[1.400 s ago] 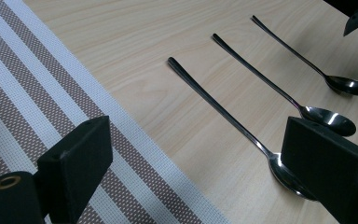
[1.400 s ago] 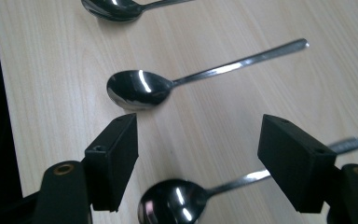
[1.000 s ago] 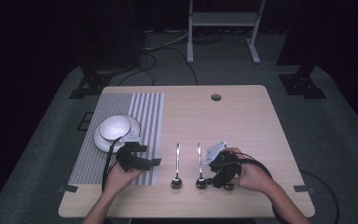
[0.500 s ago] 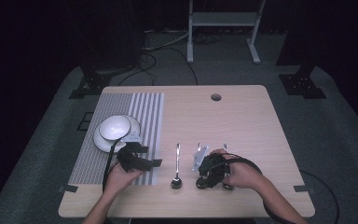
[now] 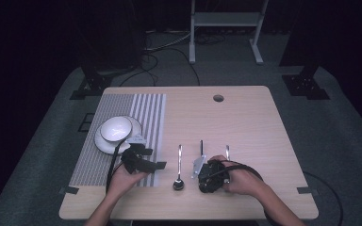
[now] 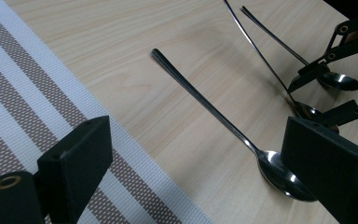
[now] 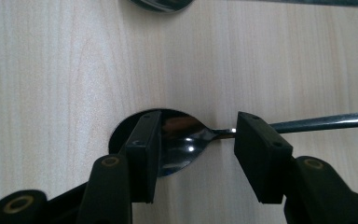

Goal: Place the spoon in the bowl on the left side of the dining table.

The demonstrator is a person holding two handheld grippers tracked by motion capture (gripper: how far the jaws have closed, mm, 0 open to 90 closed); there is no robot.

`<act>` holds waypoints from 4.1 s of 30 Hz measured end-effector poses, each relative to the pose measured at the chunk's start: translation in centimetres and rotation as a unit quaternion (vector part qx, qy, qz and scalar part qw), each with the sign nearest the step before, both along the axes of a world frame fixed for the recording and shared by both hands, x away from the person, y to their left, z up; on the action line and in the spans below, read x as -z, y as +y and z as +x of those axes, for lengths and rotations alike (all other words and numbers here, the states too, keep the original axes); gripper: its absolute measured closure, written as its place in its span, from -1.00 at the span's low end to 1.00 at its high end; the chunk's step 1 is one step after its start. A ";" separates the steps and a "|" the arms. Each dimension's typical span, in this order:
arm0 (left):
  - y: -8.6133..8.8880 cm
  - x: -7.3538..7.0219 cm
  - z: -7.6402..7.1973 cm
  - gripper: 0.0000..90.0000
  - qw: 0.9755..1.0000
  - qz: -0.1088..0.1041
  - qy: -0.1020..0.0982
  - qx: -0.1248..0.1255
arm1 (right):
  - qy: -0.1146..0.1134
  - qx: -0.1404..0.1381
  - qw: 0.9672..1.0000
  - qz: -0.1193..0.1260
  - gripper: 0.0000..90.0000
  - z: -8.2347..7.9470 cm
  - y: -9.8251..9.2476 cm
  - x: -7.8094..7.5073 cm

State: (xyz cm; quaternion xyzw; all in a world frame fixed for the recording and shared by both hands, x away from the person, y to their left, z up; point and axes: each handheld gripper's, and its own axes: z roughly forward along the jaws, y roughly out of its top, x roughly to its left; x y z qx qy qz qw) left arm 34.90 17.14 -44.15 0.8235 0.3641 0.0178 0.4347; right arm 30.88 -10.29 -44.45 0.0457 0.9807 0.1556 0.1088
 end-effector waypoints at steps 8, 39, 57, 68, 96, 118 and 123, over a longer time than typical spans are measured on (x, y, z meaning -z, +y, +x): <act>-0.6 0.1 0.0 -0.82 1.000 -0.006 0.007 0.009 | 0.002 0.011 1.000 0.008 0.12 0.0 -0.2 0.1; -10.0 0.4 4.4 -0.66 0.994 -0.026 0.083 0.064 | -0.001 0.026 0.999 0.034 0.12 -0.1 -0.8 0.3; -11.8 0.8 6.5 -0.37 0.994 -0.011 0.103 0.044 | 0.005 0.023 0.999 0.040 0.12 0.0 -0.9 0.3; -12.7 1.0 7.4 0.21 0.994 0.006 0.106 0.042 | 0.003 0.018 0.999 0.045 0.12 0.0 -1.0 0.4; -12.3 0.3 6.9 0.81 0.991 -0.059 0.108 0.061 | -0.007 0.050 0.997 0.059 -0.03 -0.4 -3.6 0.0; -14.3 -3.8 5.4 0.98 0.988 -0.084 0.074 0.105 | 0.009 0.193 0.960 0.202 -0.18 -1.7 -13.9 -1.0; -14.4 -4.7 5.4 0.98 0.989 -0.081 0.063 0.106 | 0.008 0.207 0.955 0.213 -0.21 -2.0 -14.8 -0.9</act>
